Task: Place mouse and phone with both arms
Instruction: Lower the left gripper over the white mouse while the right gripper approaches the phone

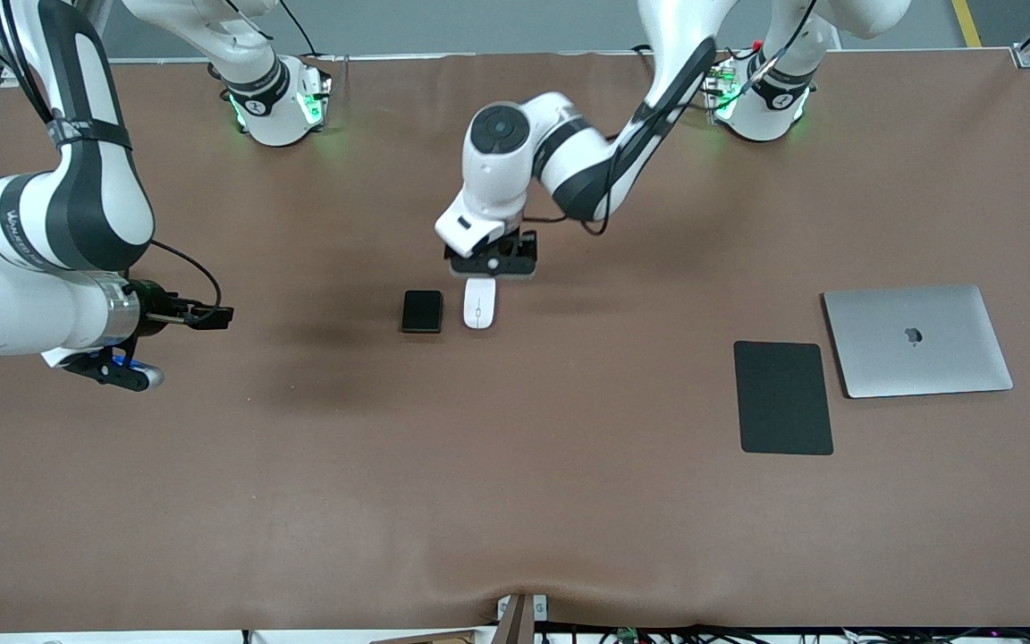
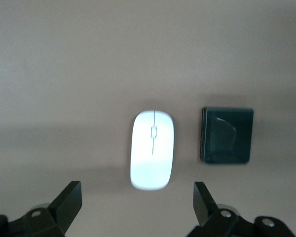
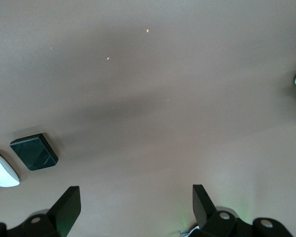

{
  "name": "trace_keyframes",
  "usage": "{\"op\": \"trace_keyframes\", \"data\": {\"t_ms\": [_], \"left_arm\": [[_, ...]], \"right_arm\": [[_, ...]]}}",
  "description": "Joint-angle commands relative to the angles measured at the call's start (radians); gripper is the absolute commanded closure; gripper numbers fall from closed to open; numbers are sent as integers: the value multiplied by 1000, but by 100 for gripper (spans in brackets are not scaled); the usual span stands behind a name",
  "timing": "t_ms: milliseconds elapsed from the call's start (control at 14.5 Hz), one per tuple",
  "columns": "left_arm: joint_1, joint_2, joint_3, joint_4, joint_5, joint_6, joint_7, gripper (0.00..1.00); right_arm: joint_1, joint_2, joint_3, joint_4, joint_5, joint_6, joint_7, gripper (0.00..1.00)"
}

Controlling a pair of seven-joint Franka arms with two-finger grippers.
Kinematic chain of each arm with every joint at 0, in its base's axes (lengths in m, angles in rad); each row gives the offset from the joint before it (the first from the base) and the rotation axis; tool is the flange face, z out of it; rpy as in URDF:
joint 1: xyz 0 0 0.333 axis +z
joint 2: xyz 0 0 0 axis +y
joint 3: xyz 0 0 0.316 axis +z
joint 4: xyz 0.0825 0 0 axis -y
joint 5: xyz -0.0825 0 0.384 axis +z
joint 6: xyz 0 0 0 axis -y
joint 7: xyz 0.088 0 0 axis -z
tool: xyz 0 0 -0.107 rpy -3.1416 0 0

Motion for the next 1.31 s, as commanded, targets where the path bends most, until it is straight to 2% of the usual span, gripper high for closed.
{"op": "trace_keyframes", "data": {"t_ms": [0, 207, 483, 759, 1241], "left_arm": [[-9, 109, 13, 123, 59, 11, -24, 0], [-18, 166, 14, 166, 76, 34, -32, 0], [-44, 188, 16, 159, 80, 34, -38, 0], [-52, 218, 14, 159, 129, 34, -38, 0], [-67, 254, 14, 160, 137, 36, -42, 0]], "right_arm": [[9, -6, -1, -18, 23, 12, 27, 0], [29, -6, -1, -24, 37, 20, 99, 0], [29, -12, -3, -71, 72, 52, 105, 0], [35, -10, -1, -73, 73, 53, 122, 0], [97, -12, -1, -102, 81, 86, 203, 0]]}}
